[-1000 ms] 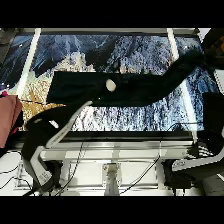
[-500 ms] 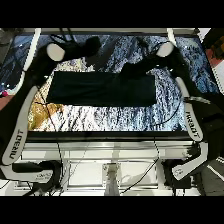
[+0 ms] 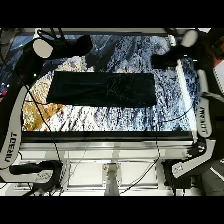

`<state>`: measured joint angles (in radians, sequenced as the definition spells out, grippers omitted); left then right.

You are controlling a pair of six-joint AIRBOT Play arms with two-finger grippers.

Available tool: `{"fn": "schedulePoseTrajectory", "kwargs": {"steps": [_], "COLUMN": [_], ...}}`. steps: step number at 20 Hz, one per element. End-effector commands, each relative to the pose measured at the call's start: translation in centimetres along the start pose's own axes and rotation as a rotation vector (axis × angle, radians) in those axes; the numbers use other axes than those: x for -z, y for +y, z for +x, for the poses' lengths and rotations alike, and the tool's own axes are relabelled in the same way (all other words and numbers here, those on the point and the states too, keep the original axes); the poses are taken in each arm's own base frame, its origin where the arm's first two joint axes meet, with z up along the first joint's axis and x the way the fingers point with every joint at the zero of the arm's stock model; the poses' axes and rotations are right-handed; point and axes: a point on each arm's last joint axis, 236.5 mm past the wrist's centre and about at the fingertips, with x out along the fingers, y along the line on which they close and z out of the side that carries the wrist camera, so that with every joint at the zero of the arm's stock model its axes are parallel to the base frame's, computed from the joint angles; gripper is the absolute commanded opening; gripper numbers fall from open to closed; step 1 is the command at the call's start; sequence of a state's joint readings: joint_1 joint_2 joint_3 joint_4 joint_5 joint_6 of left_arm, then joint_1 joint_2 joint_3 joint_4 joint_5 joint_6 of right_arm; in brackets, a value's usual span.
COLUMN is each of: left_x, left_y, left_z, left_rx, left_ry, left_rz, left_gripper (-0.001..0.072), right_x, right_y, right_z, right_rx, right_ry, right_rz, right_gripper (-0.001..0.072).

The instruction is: Fold the clothes and pants, and hang the long-sleeved shirts on hangers.

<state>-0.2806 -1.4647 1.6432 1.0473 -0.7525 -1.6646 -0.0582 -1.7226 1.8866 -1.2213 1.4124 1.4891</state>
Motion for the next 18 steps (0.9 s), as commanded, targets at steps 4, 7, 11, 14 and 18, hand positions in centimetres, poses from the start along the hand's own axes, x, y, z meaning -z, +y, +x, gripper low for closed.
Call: {"fn": "schedulePoseTrajectory", "kwargs": {"steps": [4, 7, 11, 14, 18], "left_x": [1.9, 1.9, 2.0, 3.1, 8.7], "left_y": [0.1, 0.1, 0.1, 0.6, 2.6], "left_z": [-0.2, -0.2, -0.2, 0.3, 2.8], "left_rx": [-0.005, -0.005, -0.005, -0.014, -0.044], "left_ry": [0.081, 0.082, 0.085, 0.126, 0.324], "left_rz": [0.044, 0.043, 0.044, 0.038, 0.015], "left_gripper": [0.0012, 0.0012, 0.0012, 0.0011, 0.0011], "right_x": [8.5, 12.1, 14.7, 14.7, 15.1], "right_y": [-6.8, -8.2, -5.6, -3.5, -1.6], "right_z": [2.8, 7.6, 11.4, 13.2, 12.4], "right_rx": [-0.467, -0.419, -0.416, -0.402, -0.442], "right_ry": [0.051, 0.114, 0.249, 0.264, 0.299], "right_rz": [0.423, 0.557, 0.488, 0.421, 0.394], "right_gripper": [0.0111, 0.0649, 0.0649, 0.0572, 0.0028]}}
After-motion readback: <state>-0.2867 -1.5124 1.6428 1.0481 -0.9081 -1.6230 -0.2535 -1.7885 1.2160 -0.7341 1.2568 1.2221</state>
